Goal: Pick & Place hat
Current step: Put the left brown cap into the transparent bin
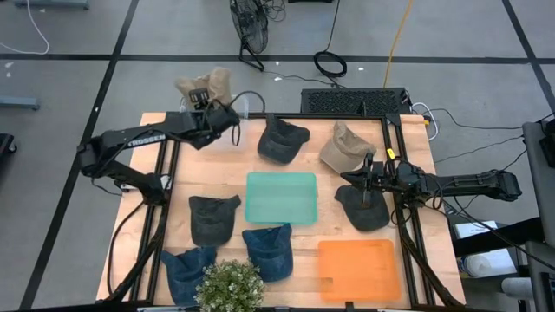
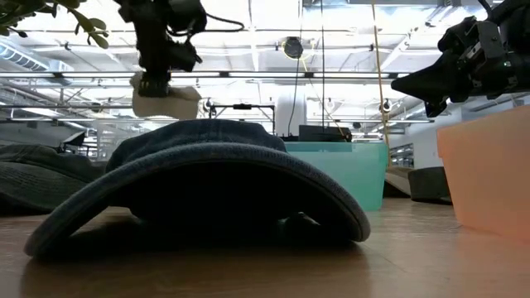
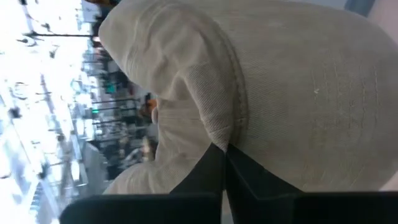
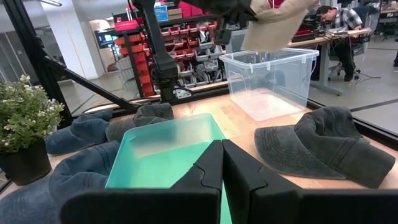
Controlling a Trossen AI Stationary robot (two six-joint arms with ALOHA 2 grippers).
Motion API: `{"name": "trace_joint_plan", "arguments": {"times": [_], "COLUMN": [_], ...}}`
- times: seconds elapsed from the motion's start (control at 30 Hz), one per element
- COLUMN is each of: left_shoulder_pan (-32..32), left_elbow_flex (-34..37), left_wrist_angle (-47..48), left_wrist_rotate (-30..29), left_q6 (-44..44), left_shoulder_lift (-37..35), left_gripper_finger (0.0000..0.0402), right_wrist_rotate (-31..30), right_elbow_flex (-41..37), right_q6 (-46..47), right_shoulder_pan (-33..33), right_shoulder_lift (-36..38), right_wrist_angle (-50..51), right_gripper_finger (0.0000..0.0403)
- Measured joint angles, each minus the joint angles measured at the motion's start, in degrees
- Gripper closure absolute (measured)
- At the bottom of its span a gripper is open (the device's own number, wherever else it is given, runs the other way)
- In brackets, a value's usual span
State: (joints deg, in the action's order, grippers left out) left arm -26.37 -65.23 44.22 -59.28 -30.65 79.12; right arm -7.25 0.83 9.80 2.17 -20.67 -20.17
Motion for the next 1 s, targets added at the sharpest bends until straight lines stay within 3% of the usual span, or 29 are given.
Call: {"name": "trace_joint_plan", "arguments": {"times": [0.17,0.37,0.73,1.0], "left_shoulder_pan": [-4.62,-8.11,-9.8,-10.36], "left_elbow_flex": [0.04,3.43,19.69,21.44], "left_wrist_angle": [-7.12,-13.87,-38.73,-38.88], "left_wrist_rotate": [8.44,13.13,12.56,9.81], "left_q6": [-6.39,-15.25,-27.21,-23.96], "left_shoulder_lift": [0.54,-0.5,-0.39,-0.43], "left_gripper_finger": [0.0397,0.0397,0.0397,0.0359], "right_wrist_rotate": [0.02,0.03,0.05,0.01], "right_elbow_flex": [0.02,0.01,0.0,0.02], "right_q6": [0.0,0.0,1.23,1.49], "right_shoulder_pan": [-0.02,-0.02,-0.02,-0.02], "right_shoulder_lift": [0.0,0.0,0.0,0.0], "right_wrist_angle": [0.35,0.33,0.85,1.21], "right_gripper_finger": [0.0403,0.0403,0.0403,0.0403]}}
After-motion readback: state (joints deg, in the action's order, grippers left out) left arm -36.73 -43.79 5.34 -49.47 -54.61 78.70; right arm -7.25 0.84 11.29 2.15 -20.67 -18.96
